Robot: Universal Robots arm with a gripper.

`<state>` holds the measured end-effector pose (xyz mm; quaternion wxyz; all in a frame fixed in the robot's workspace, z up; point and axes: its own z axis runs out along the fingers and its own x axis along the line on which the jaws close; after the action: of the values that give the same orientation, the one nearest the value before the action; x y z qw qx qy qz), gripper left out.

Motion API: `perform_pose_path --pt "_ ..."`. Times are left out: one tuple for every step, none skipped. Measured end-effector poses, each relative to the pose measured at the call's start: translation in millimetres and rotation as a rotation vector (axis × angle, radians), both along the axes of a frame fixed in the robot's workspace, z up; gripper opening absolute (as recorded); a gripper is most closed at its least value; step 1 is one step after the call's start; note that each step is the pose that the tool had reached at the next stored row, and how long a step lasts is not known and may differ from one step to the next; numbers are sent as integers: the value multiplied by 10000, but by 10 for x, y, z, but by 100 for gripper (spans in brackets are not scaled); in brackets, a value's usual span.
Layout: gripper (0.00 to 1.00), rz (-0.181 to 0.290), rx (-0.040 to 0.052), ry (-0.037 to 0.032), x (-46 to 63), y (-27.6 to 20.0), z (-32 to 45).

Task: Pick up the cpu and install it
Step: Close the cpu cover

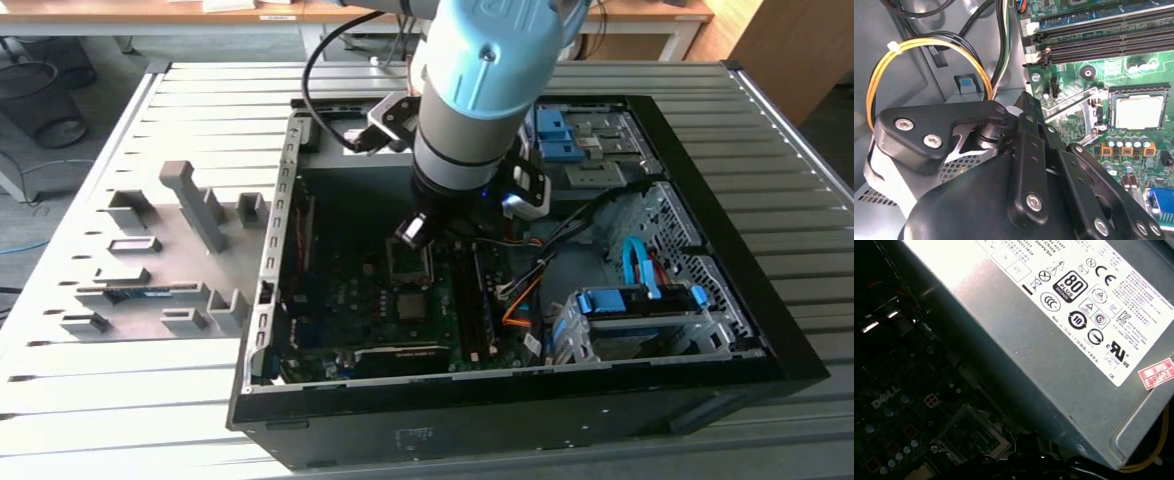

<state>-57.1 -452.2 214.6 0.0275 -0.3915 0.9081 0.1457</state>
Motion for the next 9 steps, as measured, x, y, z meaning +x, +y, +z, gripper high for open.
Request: perform_pose_path --pt "10 1 0 0 -1 -1 11" --pt "10 2 0 -1 -2 -2 21" --pt "10 3 1 -3 -3 -3 29" --pt "10 4 2 -4 -4 -4 33" --pt "10 6 3 -6 -7 -7 35" --pt "10 12 3 -10 -11 -10 36" --pt "10 30 0 -13 -14 -14 39" --pt "10 54 0 -17 -18 -16 41" --pt "10 79 1 -20 -20 -18 44"
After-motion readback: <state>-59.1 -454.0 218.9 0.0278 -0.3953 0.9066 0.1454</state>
